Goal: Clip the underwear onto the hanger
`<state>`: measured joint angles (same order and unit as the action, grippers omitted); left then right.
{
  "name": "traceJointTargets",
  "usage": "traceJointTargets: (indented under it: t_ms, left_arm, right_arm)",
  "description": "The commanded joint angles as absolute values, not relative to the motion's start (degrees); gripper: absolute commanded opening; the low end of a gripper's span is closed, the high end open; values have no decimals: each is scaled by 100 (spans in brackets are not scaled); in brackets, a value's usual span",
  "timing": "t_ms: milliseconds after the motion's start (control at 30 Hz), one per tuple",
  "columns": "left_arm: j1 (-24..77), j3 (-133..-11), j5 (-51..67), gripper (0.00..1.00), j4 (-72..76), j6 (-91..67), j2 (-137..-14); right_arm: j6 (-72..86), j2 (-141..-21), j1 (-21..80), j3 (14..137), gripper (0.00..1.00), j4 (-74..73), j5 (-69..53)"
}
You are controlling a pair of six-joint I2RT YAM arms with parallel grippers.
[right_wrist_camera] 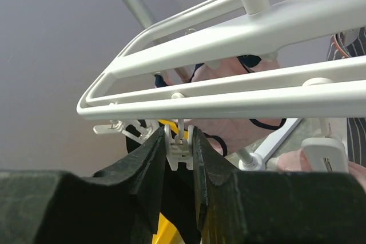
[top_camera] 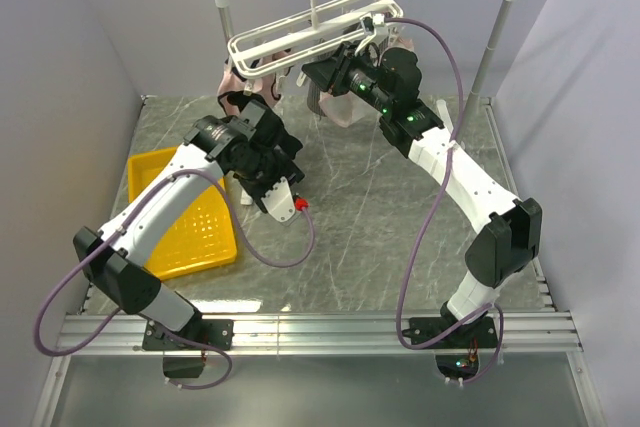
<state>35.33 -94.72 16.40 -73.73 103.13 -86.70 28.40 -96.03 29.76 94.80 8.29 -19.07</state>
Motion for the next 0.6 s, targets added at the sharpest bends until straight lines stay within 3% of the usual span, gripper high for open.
traceJointTargets:
  t_ms: [0, 567]
  left_arm:
    - [3577, -9633, 827, 65, -7612, 10573, -8745]
    - [3428, -9896, 413, 67, -7181, 10064, -9299]
  right_arm:
    - [2751, -9536, 3032, 9598, 0, 888, -2030]
    - [2733, -9448, 3041, 9422, 0, 1002, -2127]
